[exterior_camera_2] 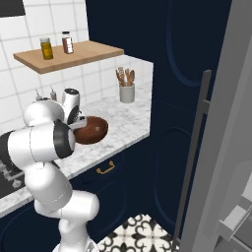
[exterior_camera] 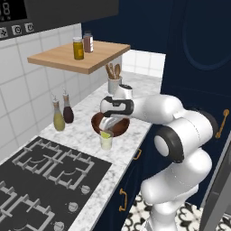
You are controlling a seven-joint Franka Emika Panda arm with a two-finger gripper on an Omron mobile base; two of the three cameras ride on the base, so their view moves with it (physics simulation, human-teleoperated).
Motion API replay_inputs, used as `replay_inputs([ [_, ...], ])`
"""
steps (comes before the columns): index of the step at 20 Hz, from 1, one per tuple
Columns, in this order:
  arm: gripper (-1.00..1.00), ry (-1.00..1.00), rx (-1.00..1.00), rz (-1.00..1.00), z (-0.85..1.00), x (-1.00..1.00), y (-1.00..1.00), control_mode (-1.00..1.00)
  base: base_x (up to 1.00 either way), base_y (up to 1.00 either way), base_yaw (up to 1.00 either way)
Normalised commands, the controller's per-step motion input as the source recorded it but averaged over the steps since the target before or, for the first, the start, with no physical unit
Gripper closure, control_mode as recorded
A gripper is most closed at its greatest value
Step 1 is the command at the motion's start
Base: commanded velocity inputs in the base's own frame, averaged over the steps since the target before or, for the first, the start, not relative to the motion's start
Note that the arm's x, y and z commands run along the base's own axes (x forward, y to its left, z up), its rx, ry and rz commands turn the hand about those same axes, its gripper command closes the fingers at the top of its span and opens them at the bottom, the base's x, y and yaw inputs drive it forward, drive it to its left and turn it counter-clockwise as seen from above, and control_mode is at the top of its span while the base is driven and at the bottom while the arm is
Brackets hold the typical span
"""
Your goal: Grab a lemon wedge from the fridge and one ice cube from the ice bowl, and put them in the glass of lemonade.
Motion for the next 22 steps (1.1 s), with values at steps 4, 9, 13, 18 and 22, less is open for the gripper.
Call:
replay_inputs([
  [4,1.00,0.11,0.00,0.00,0.00,0.00,0.00,-1.00,0.00,0.00,0.00],
  [9,1.00,0.05,0.00,0.00,0.00,0.00,0.00,-1.00,0.00,0.00,0.00],
  [13,1.00,0.03,0.00,0.00,0.00,0.07,-0.16,-1.00,0.00,0.00,0.00],
  [18,1.00,0.03,0.00,0.00,0.00,0.15,-0.05,-1.00,0.00,0.00,0.00],
  [22,1.00,0.01,0.00,-0.04,0.00,0.25,0.07,-1.00,0.00,0.00,0.00],
])
